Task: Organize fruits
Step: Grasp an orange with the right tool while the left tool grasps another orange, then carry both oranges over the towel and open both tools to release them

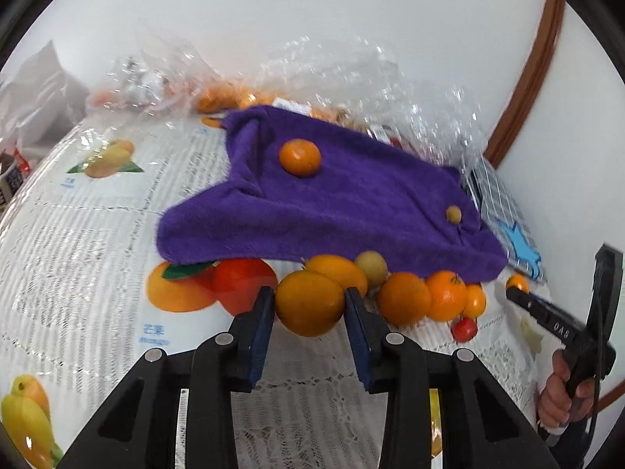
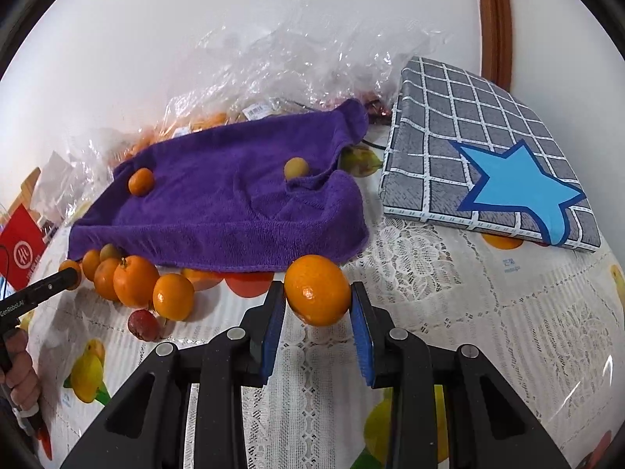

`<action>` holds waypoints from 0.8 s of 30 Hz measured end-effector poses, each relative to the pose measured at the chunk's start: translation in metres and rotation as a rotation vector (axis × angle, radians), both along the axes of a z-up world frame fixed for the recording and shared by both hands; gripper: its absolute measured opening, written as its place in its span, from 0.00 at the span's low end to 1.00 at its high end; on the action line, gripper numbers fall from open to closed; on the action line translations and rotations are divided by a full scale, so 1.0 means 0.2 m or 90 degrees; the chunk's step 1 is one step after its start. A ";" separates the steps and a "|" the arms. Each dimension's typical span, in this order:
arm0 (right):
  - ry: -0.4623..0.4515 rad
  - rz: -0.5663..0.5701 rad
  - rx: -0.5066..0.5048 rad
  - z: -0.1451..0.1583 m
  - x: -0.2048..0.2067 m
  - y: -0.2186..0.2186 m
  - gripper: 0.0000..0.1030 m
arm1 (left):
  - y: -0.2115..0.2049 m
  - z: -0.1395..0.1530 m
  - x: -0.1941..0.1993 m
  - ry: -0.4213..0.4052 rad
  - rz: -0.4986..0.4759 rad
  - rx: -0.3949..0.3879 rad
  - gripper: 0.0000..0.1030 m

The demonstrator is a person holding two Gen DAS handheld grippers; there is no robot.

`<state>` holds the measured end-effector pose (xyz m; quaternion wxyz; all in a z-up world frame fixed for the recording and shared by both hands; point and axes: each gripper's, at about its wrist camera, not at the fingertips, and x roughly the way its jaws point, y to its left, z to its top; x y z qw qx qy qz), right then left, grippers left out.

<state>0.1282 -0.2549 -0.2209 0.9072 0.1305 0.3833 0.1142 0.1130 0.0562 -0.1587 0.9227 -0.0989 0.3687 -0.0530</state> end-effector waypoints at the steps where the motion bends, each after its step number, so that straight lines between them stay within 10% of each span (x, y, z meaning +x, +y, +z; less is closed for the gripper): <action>1: 0.001 -0.001 0.002 0.00 0.00 0.00 0.32 | 0.01 0.01 0.00 -0.007 0.006 -0.004 0.33; 24: -0.046 0.006 0.014 0.24 0.03 0.08 0.32 | 0.08 0.28 -0.05 -0.135 0.103 0.057 0.33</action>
